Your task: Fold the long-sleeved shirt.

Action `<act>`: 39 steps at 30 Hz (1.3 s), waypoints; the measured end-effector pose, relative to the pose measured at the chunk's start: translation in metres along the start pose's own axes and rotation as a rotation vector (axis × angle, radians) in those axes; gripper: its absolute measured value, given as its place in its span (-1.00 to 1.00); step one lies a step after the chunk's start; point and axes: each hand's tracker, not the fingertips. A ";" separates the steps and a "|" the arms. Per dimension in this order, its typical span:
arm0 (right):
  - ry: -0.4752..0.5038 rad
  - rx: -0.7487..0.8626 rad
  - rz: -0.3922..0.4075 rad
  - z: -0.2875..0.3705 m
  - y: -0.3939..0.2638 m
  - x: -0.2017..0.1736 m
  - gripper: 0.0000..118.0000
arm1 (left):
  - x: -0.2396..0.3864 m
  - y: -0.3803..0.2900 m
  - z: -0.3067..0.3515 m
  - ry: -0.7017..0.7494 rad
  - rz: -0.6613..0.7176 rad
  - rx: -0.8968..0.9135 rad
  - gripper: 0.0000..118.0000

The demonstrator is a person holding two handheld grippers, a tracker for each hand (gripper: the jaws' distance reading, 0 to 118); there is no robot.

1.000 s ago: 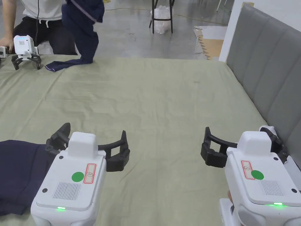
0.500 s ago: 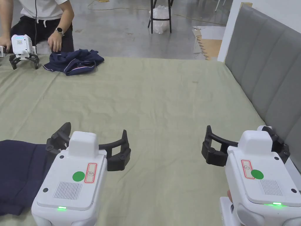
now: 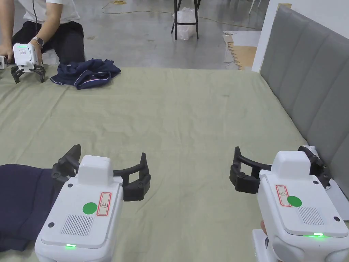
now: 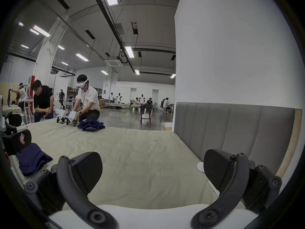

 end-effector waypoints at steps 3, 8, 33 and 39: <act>0.010 -0.019 -0.008 0.000 -0.001 0.001 1.00 | 0.001 -0.002 0.000 0.003 0.001 -0.010 0.88; 0.009 -0.026 -0.021 0.000 -0.002 0.001 1.00 | 0.005 -0.002 0.000 -0.012 0.008 -0.007 0.88; 0.025 -0.055 -0.010 0.001 -0.002 0.001 1.00 | 0.004 -0.003 0.001 0.023 0.020 -0.011 0.88; 0.044 -0.041 -0.028 0.002 -0.002 0.002 1.00 | 0.003 -0.003 0.003 0.021 0.022 -0.014 0.88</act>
